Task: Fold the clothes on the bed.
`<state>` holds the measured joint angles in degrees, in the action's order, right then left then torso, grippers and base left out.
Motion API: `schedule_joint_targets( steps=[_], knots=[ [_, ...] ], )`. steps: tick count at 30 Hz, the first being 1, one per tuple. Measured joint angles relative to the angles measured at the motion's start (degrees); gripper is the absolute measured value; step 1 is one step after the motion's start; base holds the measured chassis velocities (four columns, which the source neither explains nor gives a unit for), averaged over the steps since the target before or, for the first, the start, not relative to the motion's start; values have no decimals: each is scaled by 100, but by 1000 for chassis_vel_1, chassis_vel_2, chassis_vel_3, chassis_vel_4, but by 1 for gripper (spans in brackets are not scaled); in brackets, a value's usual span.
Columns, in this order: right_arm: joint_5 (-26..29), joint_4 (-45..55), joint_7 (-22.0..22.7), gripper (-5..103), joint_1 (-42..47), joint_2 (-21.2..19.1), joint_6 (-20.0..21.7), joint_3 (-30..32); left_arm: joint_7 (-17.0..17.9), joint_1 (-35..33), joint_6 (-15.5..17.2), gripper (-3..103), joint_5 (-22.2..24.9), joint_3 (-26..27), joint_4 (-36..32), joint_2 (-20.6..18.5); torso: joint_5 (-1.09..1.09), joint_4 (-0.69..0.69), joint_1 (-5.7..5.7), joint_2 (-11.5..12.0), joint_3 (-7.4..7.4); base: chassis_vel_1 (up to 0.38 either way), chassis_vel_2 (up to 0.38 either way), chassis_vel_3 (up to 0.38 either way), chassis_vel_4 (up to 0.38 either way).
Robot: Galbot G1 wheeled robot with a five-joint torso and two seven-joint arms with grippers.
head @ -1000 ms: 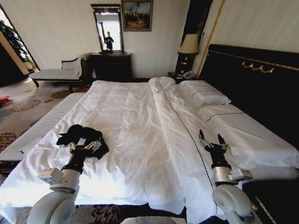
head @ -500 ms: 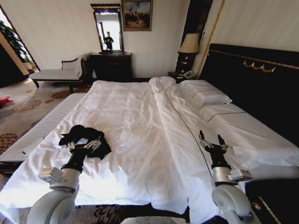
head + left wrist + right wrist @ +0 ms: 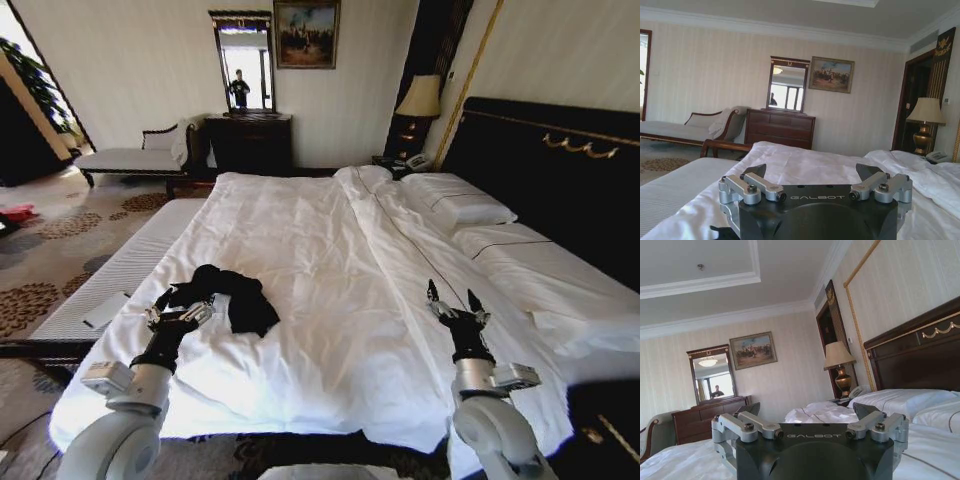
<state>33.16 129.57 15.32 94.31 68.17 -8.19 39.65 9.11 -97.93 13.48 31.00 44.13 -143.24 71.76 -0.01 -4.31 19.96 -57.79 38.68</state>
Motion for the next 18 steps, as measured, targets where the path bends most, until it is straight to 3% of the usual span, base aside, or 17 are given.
schedule_joint_targets(
  steps=[18],
  knots=[
    [-87,-103,30,100,-127,-7,-54,-70,-4,10,-11,100,-6,62,0,-7,0,1,0,0,0,221,227,-230,-227]
  ],
)
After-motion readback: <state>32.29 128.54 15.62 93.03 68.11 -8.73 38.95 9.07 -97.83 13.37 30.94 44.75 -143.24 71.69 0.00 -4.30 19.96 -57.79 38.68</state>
